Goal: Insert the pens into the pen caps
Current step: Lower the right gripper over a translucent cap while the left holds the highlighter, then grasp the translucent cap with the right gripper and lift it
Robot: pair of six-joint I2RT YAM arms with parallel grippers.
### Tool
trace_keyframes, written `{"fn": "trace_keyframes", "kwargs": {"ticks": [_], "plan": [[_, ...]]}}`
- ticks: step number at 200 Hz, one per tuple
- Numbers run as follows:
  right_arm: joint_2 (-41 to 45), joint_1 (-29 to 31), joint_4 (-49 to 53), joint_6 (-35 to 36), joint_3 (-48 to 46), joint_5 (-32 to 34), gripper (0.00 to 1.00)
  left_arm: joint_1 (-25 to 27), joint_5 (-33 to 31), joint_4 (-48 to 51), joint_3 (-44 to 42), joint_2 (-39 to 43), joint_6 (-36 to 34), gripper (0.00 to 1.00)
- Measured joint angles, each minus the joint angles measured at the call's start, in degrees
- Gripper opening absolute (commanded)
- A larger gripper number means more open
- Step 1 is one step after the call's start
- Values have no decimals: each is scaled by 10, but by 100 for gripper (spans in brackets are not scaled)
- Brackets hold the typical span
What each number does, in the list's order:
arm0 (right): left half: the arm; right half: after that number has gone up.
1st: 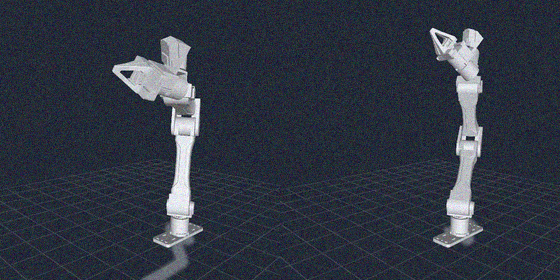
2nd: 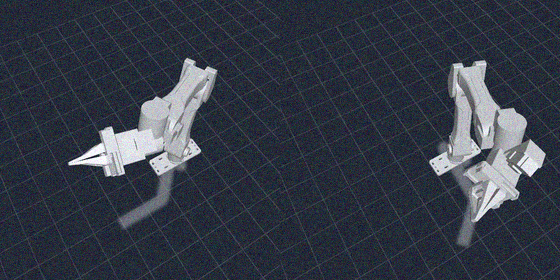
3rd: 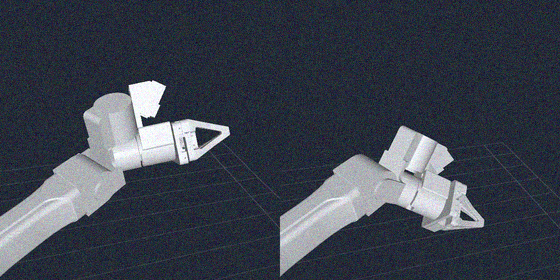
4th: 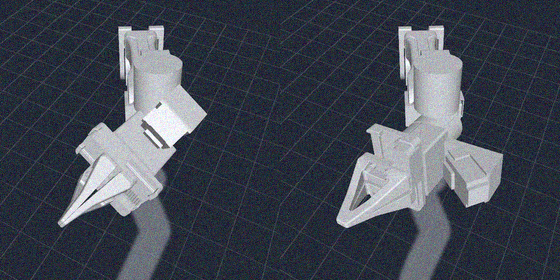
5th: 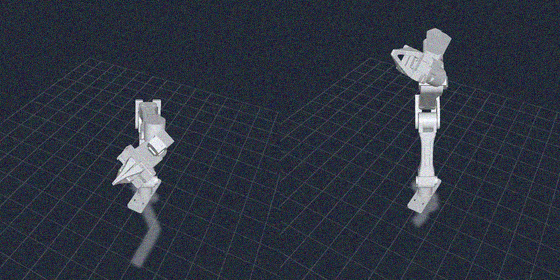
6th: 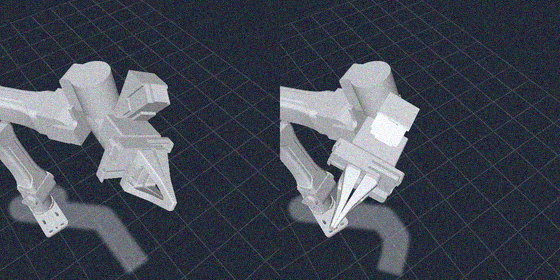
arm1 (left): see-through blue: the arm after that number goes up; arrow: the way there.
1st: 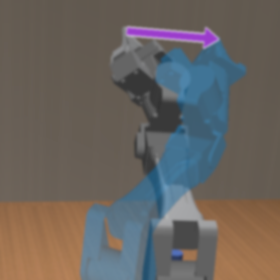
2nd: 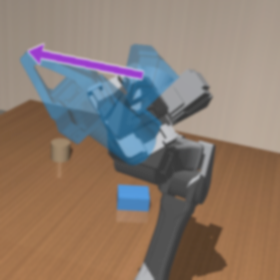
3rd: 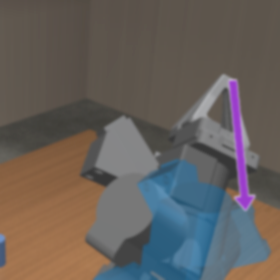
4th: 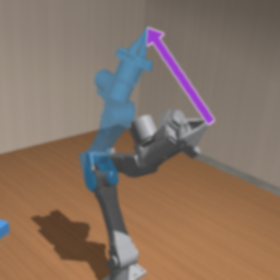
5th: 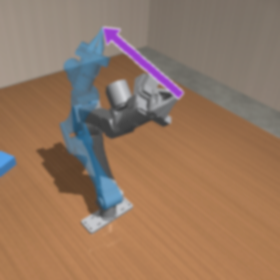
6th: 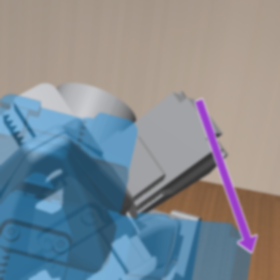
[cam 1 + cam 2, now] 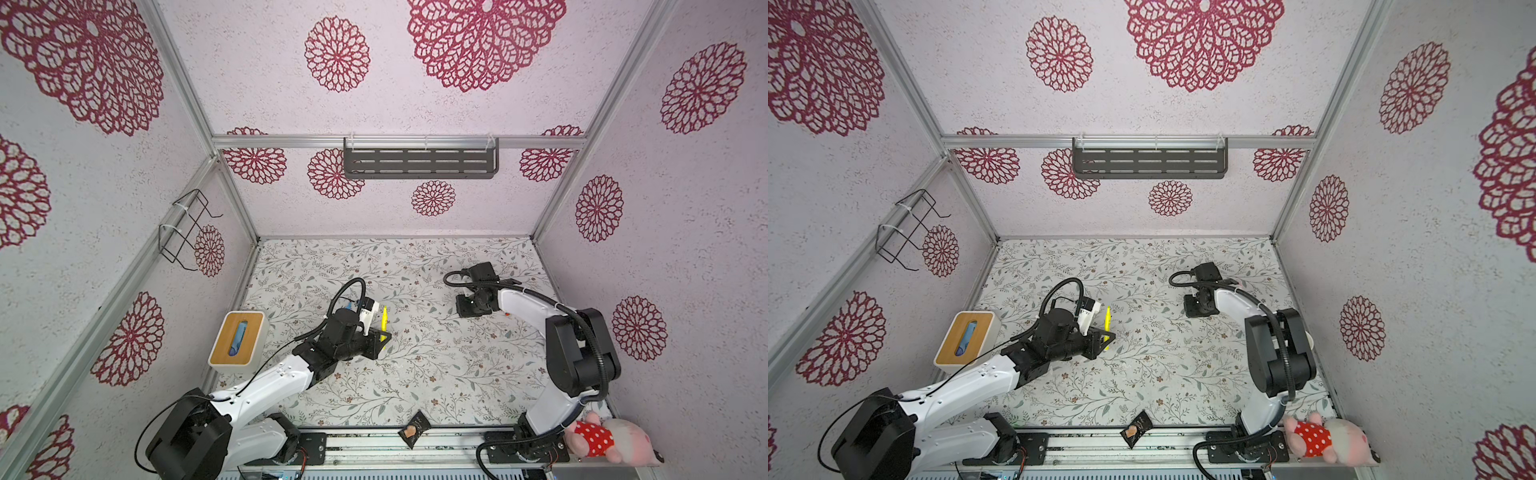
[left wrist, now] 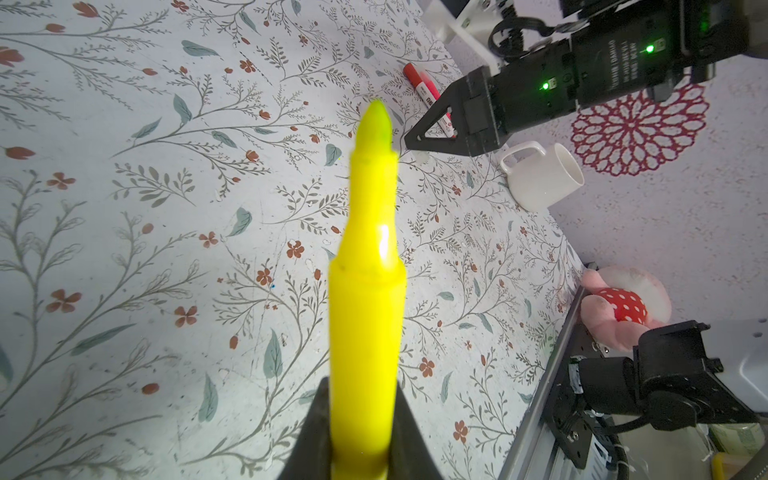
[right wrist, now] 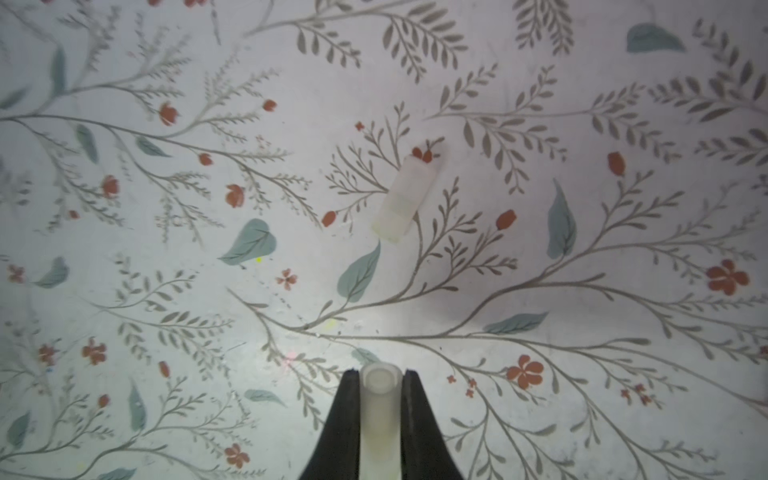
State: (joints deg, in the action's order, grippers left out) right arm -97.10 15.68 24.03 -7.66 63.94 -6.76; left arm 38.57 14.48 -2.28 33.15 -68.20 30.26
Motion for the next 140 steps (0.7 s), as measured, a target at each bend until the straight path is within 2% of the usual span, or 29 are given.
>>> {"fn": "trace_keyframes", "kwargs": {"ticks": [58,92,140], "plan": [[91,0,-35,-26,-23,-65,12,0,5,-10,-5,1,10,0],[159,1,-87,-63,-57,-127,13,5,10,-32,-13,-3,24,0],[223,26,-184,-126,-115,-189,12,46,9,-60,4,-74,30,0]]}}
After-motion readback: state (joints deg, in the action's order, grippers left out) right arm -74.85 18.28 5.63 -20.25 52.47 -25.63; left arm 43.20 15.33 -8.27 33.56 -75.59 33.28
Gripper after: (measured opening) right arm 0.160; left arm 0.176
